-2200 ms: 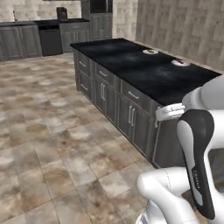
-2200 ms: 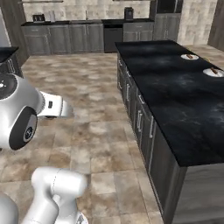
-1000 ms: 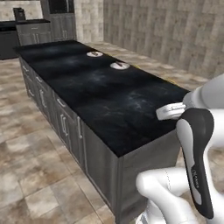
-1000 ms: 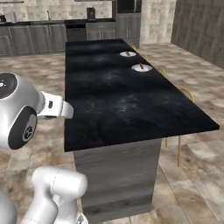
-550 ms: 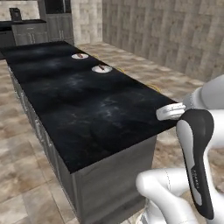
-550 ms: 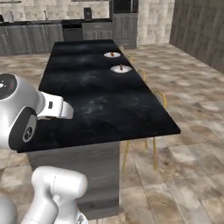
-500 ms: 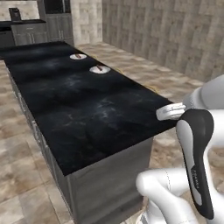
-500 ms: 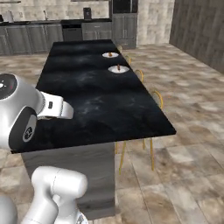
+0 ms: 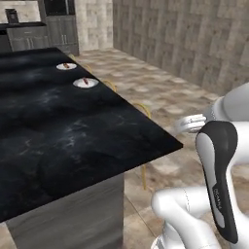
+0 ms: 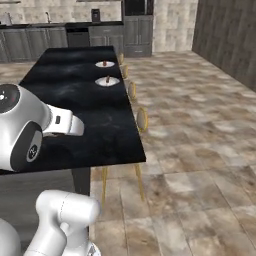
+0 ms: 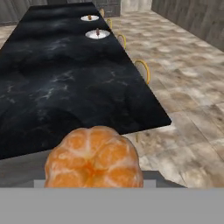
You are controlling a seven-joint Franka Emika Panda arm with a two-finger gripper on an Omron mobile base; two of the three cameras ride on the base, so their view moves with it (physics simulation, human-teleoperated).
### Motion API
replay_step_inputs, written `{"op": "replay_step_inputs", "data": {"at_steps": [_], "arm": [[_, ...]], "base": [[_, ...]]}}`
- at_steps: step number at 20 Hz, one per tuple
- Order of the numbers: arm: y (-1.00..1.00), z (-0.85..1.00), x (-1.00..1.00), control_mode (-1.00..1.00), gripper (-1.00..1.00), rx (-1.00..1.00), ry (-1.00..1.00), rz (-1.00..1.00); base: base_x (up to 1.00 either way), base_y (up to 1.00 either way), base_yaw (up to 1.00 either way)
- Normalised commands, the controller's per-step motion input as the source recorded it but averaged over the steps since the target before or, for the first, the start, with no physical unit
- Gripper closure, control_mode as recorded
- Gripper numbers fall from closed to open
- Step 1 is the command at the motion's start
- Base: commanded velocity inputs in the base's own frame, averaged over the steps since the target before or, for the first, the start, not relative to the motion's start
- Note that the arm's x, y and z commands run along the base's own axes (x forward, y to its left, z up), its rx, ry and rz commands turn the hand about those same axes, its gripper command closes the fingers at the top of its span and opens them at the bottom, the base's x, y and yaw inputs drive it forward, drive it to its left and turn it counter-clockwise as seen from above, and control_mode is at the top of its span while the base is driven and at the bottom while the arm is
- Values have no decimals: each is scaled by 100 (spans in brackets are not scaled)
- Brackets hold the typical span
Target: Pick up the tangerine and peach from the fridge and place one fruit on each plate on the dining counter.
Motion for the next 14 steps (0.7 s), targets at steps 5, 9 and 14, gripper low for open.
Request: {"op": "replay_step_inputs", "data": {"at_steps": [5,9,14], "arm": [[0,0,0,100,100,0,0,0],[0,0,0,100,100,0,0,0],[0,0,0,100,100,0,0,0]], "base": [[29,-100,14],[54,-100,24],[69,-100,44]]}}
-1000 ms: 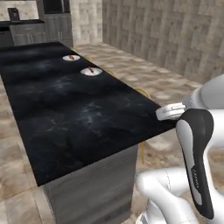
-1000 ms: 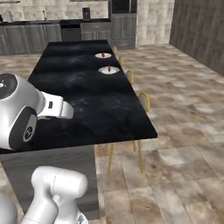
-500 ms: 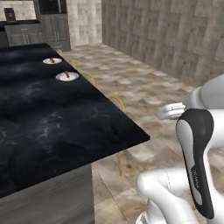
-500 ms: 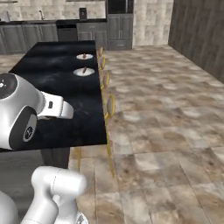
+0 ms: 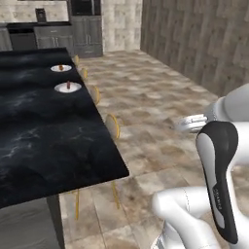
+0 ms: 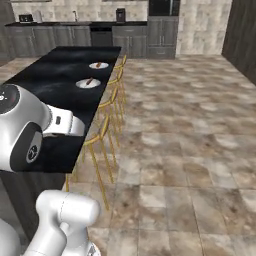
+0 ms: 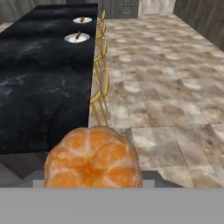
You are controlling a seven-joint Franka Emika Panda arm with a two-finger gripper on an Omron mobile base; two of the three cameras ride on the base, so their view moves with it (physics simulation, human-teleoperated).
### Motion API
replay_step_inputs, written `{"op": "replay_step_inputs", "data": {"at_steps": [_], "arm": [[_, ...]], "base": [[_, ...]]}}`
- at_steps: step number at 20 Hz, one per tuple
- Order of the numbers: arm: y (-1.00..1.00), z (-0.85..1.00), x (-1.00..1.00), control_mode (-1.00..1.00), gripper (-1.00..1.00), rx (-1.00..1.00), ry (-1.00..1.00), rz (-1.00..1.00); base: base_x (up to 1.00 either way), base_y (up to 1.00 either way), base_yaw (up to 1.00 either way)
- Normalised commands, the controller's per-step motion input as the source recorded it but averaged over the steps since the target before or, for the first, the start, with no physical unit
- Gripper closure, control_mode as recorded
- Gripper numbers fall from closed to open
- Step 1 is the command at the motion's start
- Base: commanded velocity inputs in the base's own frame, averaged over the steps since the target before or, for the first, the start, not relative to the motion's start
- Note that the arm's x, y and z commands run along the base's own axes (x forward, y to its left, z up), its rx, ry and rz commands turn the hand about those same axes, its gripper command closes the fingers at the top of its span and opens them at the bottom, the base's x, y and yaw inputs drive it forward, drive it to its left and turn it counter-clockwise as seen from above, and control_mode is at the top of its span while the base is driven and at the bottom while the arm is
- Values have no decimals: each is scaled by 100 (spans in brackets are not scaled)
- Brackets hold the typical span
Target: Pick up the tangerine and peach from the fridge and place one fruit on each plate on the dining counter.
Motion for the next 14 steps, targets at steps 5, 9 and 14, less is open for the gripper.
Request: {"op": "replay_step_inputs", "data": {"at_steps": [5,9,14], "arm": [[0,0,0,100,100,0,0,0],[0,0,0,100,100,0,0,0],[0,0,0,100,100,0,0,0]], "base": [[70,-100,48],[66,-100,51],[62,-99,57]]}}
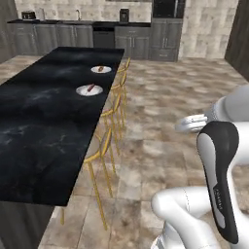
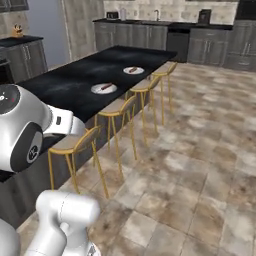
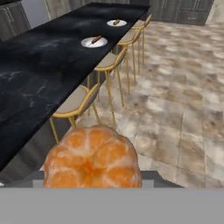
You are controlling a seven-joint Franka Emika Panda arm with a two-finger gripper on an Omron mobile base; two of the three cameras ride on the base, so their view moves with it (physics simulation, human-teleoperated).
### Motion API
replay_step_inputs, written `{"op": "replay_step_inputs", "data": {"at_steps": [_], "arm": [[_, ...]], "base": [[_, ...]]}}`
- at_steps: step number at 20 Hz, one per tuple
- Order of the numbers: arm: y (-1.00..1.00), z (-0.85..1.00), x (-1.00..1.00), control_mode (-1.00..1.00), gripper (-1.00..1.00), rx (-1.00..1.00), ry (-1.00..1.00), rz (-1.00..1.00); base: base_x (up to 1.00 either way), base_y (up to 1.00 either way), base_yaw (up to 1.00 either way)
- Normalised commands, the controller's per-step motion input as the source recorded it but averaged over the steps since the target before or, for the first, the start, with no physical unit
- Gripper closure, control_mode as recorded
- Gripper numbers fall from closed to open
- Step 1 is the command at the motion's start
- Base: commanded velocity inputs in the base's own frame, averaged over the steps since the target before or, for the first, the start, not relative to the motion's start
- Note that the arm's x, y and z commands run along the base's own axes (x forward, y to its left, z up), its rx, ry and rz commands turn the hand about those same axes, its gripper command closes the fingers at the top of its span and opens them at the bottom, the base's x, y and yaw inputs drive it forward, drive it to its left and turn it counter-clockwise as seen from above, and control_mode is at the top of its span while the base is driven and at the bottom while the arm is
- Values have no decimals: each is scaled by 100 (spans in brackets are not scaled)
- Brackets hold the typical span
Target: Pick up the tangerine and peach from the fridge and place one fruit on each plate on the dining counter.
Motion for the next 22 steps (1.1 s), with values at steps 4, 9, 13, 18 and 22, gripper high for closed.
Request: {"op": "replay_step_inputs", "data": {"at_steps": [4,9,13,18,22], "arm": [[0,0,0,100,100,0,0,0],[0,0,0,100,100,0,0,0],[0,0,0,100,100,0,0,0],[0,0,0,100,100,0,0,0],[0,0,0,100,100,0,0,0]], "base": [[70,-92,62],[73,-83,67],[74,-90,64],[45,-100,58],[2,-100,38]]}}
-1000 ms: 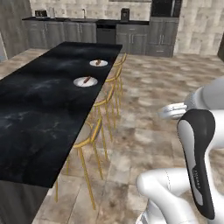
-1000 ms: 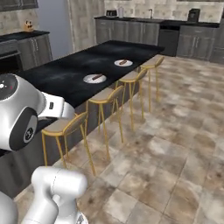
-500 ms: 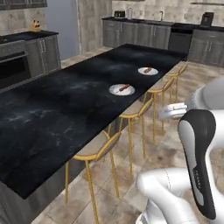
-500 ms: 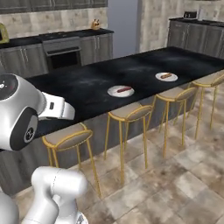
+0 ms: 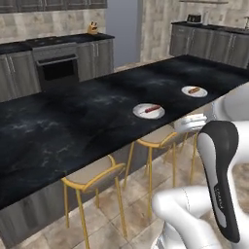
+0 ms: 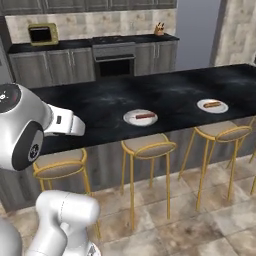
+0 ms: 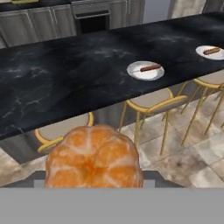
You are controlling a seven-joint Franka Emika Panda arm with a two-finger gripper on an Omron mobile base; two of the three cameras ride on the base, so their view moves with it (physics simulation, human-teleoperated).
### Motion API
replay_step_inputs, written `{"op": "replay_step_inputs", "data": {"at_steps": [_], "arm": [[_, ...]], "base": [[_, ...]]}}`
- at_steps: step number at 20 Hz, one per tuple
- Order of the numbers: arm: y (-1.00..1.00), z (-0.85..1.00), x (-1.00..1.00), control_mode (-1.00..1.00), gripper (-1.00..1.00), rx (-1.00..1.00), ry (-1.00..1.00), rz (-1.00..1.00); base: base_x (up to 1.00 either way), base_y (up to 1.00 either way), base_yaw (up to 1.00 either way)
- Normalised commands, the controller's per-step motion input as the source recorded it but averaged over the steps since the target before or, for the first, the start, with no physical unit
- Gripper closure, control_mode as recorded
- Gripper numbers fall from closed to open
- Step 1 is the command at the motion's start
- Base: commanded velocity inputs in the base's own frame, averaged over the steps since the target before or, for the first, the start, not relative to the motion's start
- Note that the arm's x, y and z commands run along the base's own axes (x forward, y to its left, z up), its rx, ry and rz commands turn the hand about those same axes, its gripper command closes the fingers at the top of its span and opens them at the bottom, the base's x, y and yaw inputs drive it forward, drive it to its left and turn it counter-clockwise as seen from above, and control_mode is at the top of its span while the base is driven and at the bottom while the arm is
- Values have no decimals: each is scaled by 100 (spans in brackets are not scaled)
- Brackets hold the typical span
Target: Pick up the tangerine and peach from the fridge and place one fruit on each plate on the dining counter.
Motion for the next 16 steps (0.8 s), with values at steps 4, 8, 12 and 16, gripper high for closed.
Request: {"op": "replay_step_inputs", "data": {"at_steps": [4,8,12,16], "arm": [[0,0,0,100,100,0,0,0],[0,0,0,100,100,0,0,0],[0,0,0,100,100,0,0,0],[0,0,0,100,100,0,0,0]], "base": [[0,-100,38],[20,-100,44],[24,-100,42],[19,-100,18]]}}
